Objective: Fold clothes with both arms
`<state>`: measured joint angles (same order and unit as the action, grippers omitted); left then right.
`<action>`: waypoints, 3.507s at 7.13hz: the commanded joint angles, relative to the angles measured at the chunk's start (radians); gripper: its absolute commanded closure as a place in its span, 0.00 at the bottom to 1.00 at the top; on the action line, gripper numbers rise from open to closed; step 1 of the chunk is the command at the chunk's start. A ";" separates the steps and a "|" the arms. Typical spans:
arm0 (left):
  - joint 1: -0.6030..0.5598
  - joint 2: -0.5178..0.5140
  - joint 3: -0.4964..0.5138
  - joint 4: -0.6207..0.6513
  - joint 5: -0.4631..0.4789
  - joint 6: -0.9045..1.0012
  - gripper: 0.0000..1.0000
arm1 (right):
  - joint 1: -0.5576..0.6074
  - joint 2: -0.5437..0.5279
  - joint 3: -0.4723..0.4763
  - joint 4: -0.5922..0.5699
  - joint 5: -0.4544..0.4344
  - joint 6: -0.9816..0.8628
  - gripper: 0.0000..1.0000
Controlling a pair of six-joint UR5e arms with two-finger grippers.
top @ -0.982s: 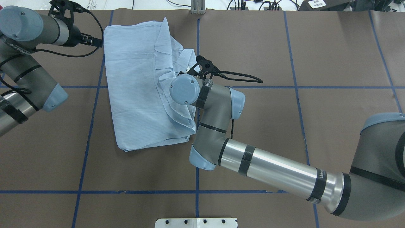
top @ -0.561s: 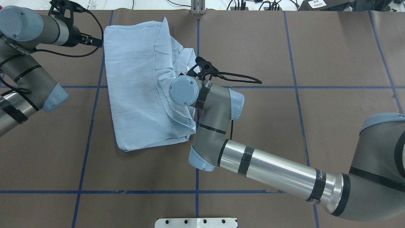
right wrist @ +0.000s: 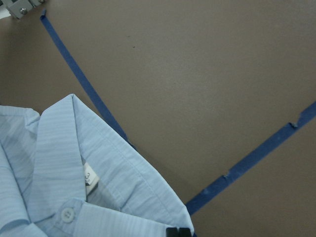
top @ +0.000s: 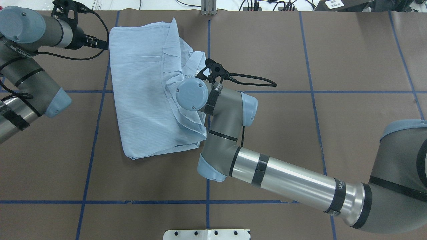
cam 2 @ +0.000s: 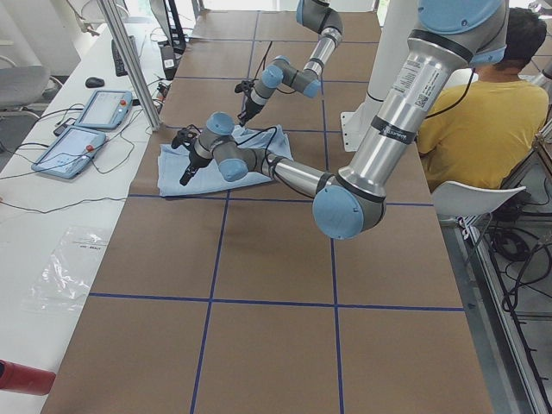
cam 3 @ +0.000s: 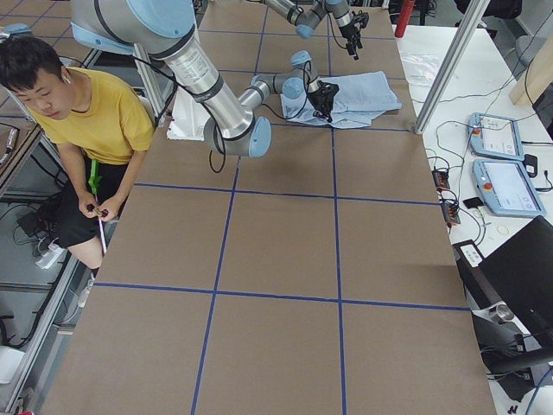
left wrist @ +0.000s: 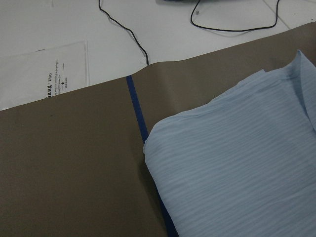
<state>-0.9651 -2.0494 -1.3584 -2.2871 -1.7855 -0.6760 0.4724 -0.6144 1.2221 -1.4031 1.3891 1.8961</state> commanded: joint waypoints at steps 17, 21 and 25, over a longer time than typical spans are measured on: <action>0.005 0.043 -0.067 0.000 -0.006 -0.007 0.00 | -0.195 -0.256 0.487 -0.355 0.101 -0.957 0.46; 0.005 0.043 -0.064 0.000 -0.006 -0.007 0.00 | -0.198 -0.243 0.476 -0.353 0.099 -0.963 0.82; 0.006 0.044 -0.065 0.000 -0.006 -0.007 0.00 | -0.195 -0.251 0.481 -0.352 0.099 -0.942 1.00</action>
<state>-0.9590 -2.0055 -1.4222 -2.2872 -1.7917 -0.6826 0.2755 -0.8639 1.6981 -1.7561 1.4880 0.9504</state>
